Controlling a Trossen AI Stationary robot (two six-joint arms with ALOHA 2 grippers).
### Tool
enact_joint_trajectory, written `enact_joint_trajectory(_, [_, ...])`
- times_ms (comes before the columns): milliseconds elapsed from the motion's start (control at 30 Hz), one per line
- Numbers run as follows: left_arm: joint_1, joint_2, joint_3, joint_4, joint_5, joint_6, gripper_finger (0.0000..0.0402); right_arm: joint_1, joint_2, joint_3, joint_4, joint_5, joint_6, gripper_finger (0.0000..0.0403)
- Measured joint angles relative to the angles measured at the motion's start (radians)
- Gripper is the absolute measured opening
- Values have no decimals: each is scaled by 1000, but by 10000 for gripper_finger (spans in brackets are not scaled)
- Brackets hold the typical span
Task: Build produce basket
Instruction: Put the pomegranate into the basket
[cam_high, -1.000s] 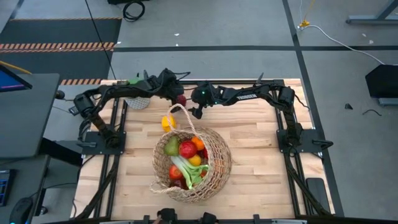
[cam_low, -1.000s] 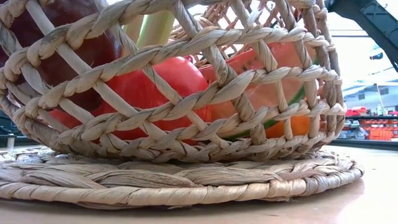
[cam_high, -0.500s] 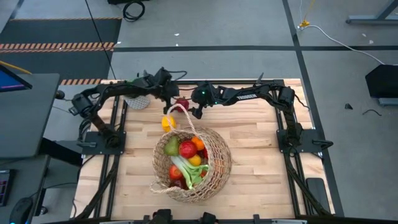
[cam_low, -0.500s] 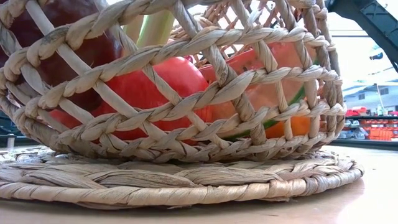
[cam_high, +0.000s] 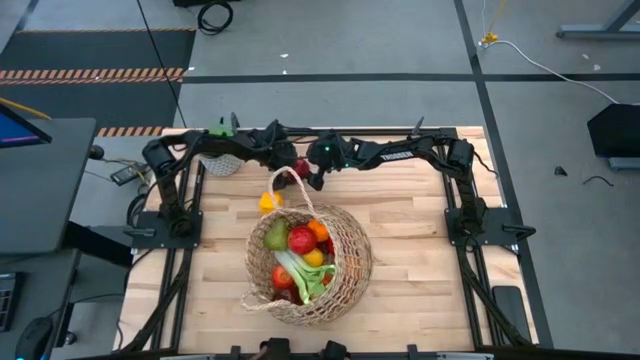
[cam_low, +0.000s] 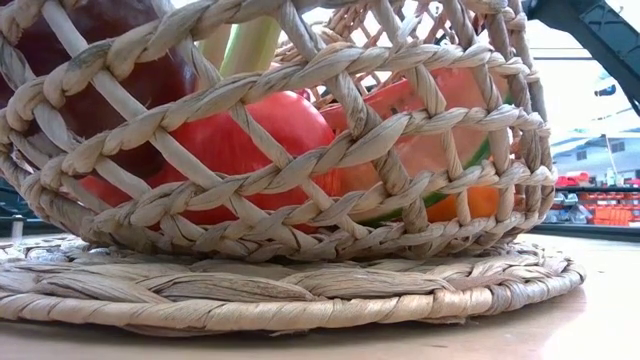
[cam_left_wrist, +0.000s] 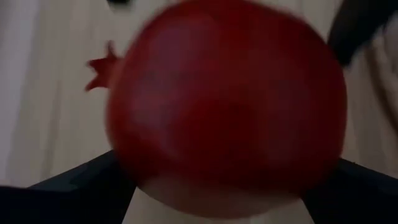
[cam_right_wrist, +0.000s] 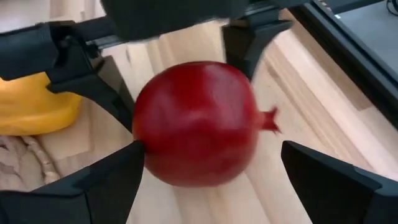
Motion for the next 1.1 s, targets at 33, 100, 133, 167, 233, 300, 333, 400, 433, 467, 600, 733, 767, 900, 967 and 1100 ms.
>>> enact_joint_trajectory(33, [-6, -5, 0, 11, 1, -1, 391, 1, 0, 0, 1, -1, 4, 381])
enact_joint_trajectory(100, [-17, -9, 0, 26, 1, -1, 391, 2, 0, 0, 5, -4, 6, 381])
enact_joint_trajectory(133, [-22, -9, 0, 28, -1, 0, 391, 2, 0, 0, 4, -7, 6, 381])
enact_joint_trajectory(167, [-26, -10, 0, 37, -3, 1, 391, 3, 0, 0, 3, -7, 6, 381])
enact_joint_trajectory(233, [-30, -17, 0, 45, -3, 0, 391, 3, 0, 0, 5, -7, 7, 381])
enact_joint_trajectory(300, [-31, -23, 0, 62, -6, -11, 390, 6, -1, 0, 5, 1, 7, 382])
enact_joint_trajectory(333, [-32, -28, -1, 62, -5, -21, 390, 6, -1, 1, 7, 2, 7, 382])
enact_joint_trajectory(400, [-32, -47, -2, 57, -9, -27, 390, 7, -3, 1, 12, 6, 8, 382])
enact_joint_trajectory(433, [-32, -56, -3, 55, -9, -27, 390, 9, -4, 1, 15, 11, 6, 382])
enact_joint_trajectory(467, [-32, -66, -3, 54, -9, -27, 390, 11, -9, 2, 17, 14, 5, 382])
enact_joint_trajectory(600, [-32, -105, -4, 43, -15, -40, 389, 15, -25, 2, 25, 4, -2, 382])
enact_joint_trajectory(733, [-32, -147, -4, 30, -28, -50, 389, 21, -51, 1, 38, -5, -6, 382])
enact_joint_trajectory(767, [-31, -155, -4, 27, -32, -51, 389, 21, -57, 0, 44, -5, -7, 382])
enact_joint_trajectory(900, [-30, -193, -3, 20, -49, -61, 389, 21, -83, -1, 73, -4, -5, 382])
enact_joint_trajectory(967, [-30, -223, -3, 10, -55, -64, 389, 21, -99, -1, 81, -5, -4, 382])
enact_joint_trajectory(1100, [-27, -284, -3, -6, -65, -70, 389, 21, -124, -1, 108, -10, -18, 382])
